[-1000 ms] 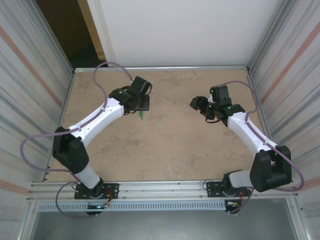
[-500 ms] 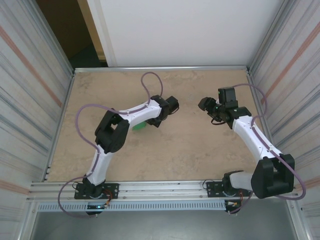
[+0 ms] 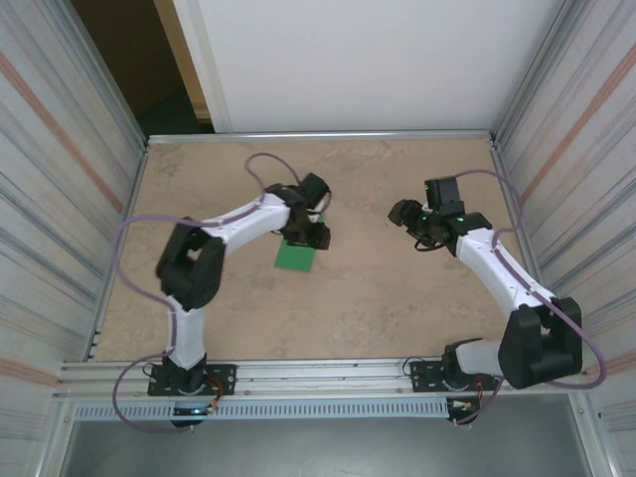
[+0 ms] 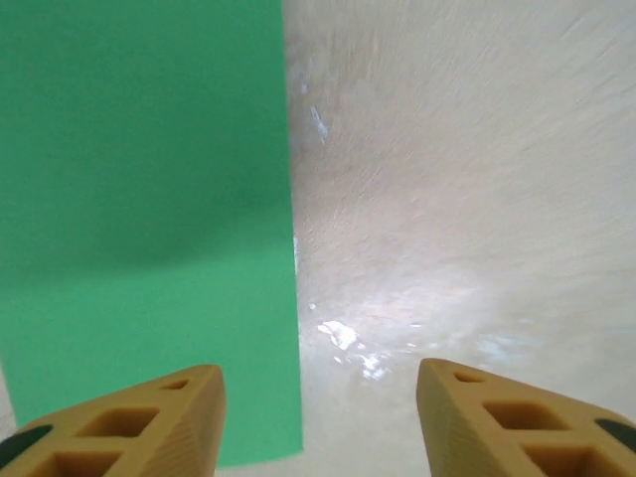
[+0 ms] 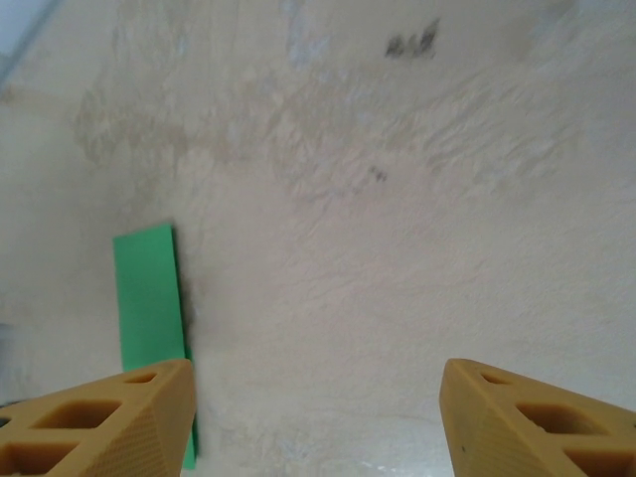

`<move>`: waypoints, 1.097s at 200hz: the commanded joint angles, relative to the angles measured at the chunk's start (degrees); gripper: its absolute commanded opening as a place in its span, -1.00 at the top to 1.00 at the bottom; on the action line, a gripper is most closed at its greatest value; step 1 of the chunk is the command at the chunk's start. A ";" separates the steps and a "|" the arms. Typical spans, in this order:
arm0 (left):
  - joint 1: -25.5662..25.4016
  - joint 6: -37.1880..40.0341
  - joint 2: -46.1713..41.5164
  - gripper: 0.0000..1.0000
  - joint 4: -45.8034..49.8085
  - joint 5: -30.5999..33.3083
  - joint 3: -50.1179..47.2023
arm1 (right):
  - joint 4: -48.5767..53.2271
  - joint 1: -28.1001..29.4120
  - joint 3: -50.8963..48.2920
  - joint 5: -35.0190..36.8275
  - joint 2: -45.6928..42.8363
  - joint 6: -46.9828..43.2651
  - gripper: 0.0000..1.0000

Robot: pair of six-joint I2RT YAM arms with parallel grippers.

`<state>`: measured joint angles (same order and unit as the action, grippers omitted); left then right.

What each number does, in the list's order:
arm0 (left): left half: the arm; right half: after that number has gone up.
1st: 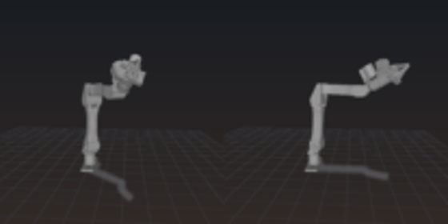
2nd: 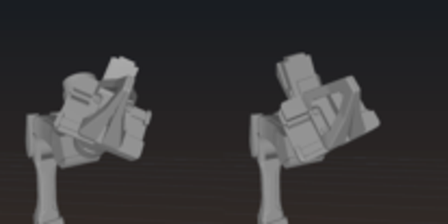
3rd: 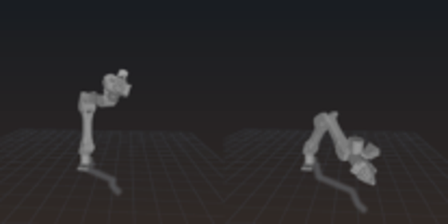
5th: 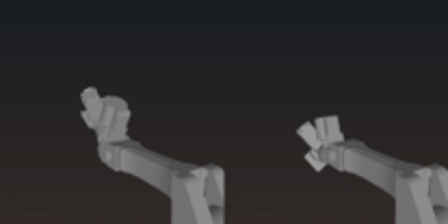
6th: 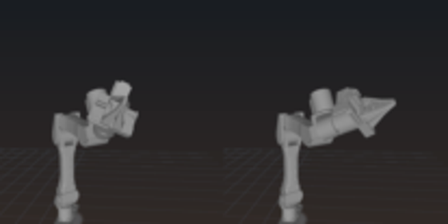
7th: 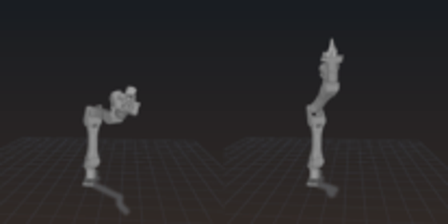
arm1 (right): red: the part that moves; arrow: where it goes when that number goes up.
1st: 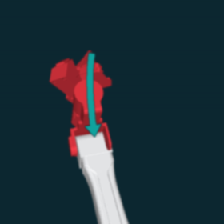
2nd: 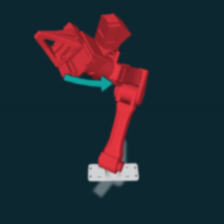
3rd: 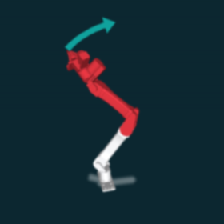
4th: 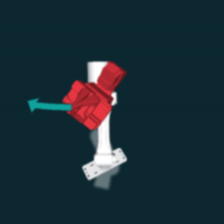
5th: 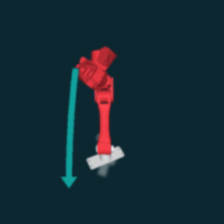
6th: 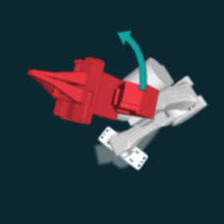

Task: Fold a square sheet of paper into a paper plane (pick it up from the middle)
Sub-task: Turn over the paper at the center of the table, then third fold the triangle at the center of the table.

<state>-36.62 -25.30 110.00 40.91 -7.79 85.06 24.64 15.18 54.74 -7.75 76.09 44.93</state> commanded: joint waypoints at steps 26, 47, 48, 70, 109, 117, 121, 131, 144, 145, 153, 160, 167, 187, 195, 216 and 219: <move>14.13 -13.71 -18.91 -0.30 -21.26 -15.55 -20.93 | -4.57 14.53 9.55 -4.12 14.69 1.17 -0.14; 19.99 -15.96 -23.73 -0.39 -22.88 -14.52 -27.74 | -5.97 20.21 16.13 -6.96 22.84 1.21 -0.03; 20.18 -15.98 -23.88 -0.39 -22.88 -14.44 -28.01 | -5.99 20.45 16.51 -7.08 23.25 1.26 -0.03; 23.77 -16.78 -26.53 -0.45 -22.50 -13.58 -31.97 | -6.47 23.85 22.83 -9.47 31.67 1.64 0.01; 24.84 -17.07 -26.61 -0.49 -22.95 -14.21 -34.25 | -5.68 25.69 29.77 -13.83 42.67 2.56 0.10; 24.89 -17.06 -26.18 -0.49 -23.04 -14.70 -34.26 | -5.33 25.59 29.98 -13.95 43.69 2.43 0.10; 24.85 -17.13 -26.00 -0.50 -23.18 -14.85 -34.32 | -5.14 25.49 29.91 -14.08 44.10 2.22 0.10; 24.84 -17.02 -25.56 -0.50 -23.56 -15.26 -34.33 | -4.44 25.23 29.89 -14.65 44.86 1.33 0.10; 24.87 -16.82 -25.01 -0.51 -23.76 -15.87 -34.25 | -3.32 24.73 29.26 -15.09 45.42 -0.04 0.11; 24.86 -16.81 -25.01 -0.51 -23.81 -15.91 -34.25 | -3.17 24.64 29.18 -15.18 45.48 -0.16 0.11; 24.84 -16.76 -24.80 -0.52 -23.98 -16.24 -34.17 | -1.88 24.31 28.62 -15.31 45.62 -1.67 0.11; 24.84 -16.72 -24.53 -0.52 -24.11 -16.61 -33.99 | -0.65 23.91 28.10 -15.28 45.47 -3.32 0.12; 24.85 -16.59 -24.39 -0.53 -24.32 -17.37 -33.94 | 0.88 23.52 27.35 -15.52 45.37 -5.57 0.12; 24.80 -16.13 -23.65 -0.56 -25.21 -19.75 -33.90 | 8.04 21.65 26.28 -16.05 45.50 -16.22 0.13; 24.61 -15.99 -23.44 -0.57 -25.57 -20.84 -34.03 | 10.50 20.67 25.39 -15.88 45.34 -21.30 0.15; 23.40 -15.63 -23.11 -0.60 -26.30 -22.66 -34.34 | 13.40 18.73 23.33 -16.45 43.00 -30.18 0.16; 23.07 -15.61 -23.15 -0.60 -26.38 -22.77 -34.40 | 13.49 18.49 23.28 -16.85 42.43 -30.71 0.16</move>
<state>-12.16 -41.80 86.50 16.05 -26.70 51.11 26.17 36.10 81.82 -25.63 119.94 28.38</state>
